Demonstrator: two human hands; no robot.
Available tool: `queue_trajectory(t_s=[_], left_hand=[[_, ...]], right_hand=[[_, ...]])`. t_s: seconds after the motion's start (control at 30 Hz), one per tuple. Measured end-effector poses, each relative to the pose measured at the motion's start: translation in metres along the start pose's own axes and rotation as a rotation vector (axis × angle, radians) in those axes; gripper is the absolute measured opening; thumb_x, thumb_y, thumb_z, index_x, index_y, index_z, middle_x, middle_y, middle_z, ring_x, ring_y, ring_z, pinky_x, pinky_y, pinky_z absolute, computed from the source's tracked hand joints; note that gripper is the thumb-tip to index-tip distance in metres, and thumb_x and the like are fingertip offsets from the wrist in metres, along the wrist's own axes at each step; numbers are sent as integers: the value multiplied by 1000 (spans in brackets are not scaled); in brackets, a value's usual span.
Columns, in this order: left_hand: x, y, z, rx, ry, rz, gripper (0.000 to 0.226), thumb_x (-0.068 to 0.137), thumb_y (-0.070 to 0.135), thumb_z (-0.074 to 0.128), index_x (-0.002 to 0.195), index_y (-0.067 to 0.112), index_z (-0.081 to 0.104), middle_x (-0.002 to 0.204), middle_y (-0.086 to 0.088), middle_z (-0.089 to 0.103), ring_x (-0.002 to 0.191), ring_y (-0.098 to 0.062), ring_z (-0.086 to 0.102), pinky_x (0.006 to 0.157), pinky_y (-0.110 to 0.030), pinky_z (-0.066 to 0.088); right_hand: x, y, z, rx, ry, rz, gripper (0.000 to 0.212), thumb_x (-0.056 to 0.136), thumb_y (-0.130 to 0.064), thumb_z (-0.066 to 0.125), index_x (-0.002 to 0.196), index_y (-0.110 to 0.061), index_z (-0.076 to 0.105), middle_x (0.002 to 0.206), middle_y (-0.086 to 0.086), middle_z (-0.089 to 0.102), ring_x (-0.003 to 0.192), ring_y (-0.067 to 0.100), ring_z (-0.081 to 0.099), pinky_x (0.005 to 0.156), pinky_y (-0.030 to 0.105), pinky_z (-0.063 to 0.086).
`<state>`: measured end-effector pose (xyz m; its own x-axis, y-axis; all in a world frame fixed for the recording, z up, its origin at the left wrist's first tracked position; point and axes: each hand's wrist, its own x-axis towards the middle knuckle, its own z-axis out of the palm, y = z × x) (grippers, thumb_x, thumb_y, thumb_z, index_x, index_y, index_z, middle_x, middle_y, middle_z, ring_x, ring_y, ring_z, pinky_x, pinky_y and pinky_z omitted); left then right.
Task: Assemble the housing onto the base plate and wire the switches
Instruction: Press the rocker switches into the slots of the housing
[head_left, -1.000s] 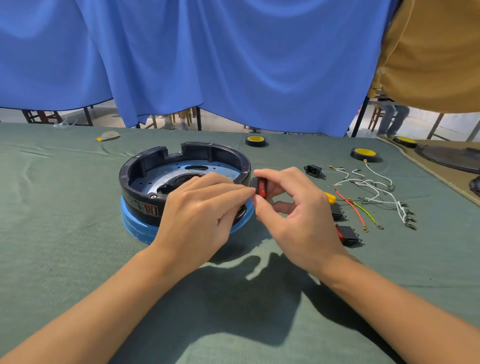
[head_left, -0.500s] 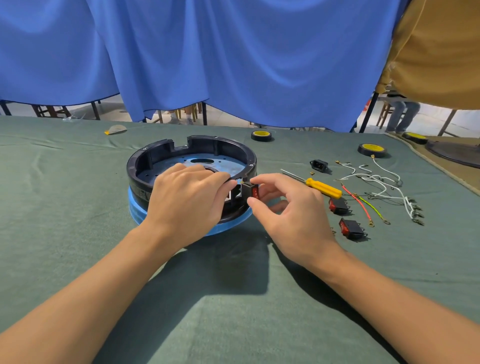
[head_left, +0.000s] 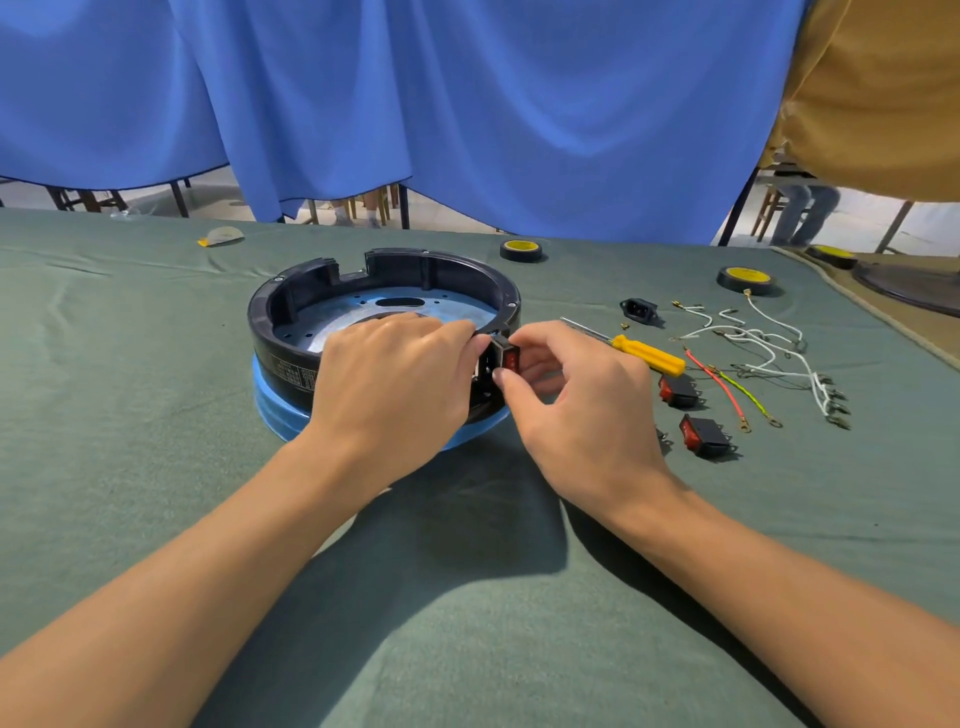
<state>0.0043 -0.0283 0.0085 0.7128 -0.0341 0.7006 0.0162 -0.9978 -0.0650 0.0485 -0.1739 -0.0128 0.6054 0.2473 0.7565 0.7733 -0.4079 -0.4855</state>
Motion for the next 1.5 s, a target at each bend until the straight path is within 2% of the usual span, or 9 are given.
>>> queue_trajectory(t_s=[0.3,0.5,0.67,0.9,1.13,1.23,1.3,1.4,1.5], left_hand=[[-1,0,-1,-69,48,-10,40,97,38,43,75,20,72,59,4,64,56,-24,60,45,-23,20],[0,5,1,-108,94,-80,40,91,52,49,80,25,77,60,1,68,59,-28,65,51,-25,25],[4,7,2,-156,136,-182,38,84,55,53,74,28,78,55,0,65,59,-33,61,58,-29,28],[12,5,4,-254,39,-326,31,81,60,56,82,38,77,69,3,70,79,-31,62,64,-33,37],[18,4,3,-294,-15,-389,25,80,57,61,77,37,76,74,4,70,86,-30,60,66,-35,35],[16,4,4,-272,26,-347,29,80,58,57,78,36,76,72,3,70,82,-31,61,65,-34,36],[9,3,5,-195,85,-229,33,83,57,54,79,32,76,65,2,68,72,-32,63,60,-31,32],[2,0,4,-96,103,-73,32,82,58,63,85,28,75,65,4,69,66,-31,66,58,-28,25],[1,-3,5,-81,105,-36,31,75,54,65,82,25,73,60,5,67,58,-30,64,57,-26,25]], right_hand=[[7,0,2,-13,-20,-5,18,80,-11,73,98,-11,76,81,3,73,71,16,65,66,37,56],[6,5,-2,128,-50,46,23,91,-9,62,110,-8,73,96,4,70,84,15,67,69,32,59],[8,12,-3,198,-11,163,16,87,-6,66,100,-10,75,89,-1,70,80,13,69,67,35,60],[8,13,-1,224,-63,220,15,85,-7,69,96,-14,78,87,-5,72,79,11,68,67,37,59],[7,12,-2,228,-83,242,18,84,-6,68,99,-11,78,91,-2,72,80,11,68,70,36,59],[9,12,-3,230,-117,249,18,82,-6,72,97,-13,78,89,-4,72,80,9,68,69,35,59],[10,12,-4,216,-132,249,16,81,-6,74,93,-16,78,84,-6,71,78,8,67,66,32,59],[13,13,-6,252,-150,273,14,80,-5,74,87,-18,76,76,-9,69,72,6,66,52,23,56],[16,13,-7,289,-159,308,15,80,-5,75,81,-20,75,70,-10,69,64,6,66,45,19,53]])
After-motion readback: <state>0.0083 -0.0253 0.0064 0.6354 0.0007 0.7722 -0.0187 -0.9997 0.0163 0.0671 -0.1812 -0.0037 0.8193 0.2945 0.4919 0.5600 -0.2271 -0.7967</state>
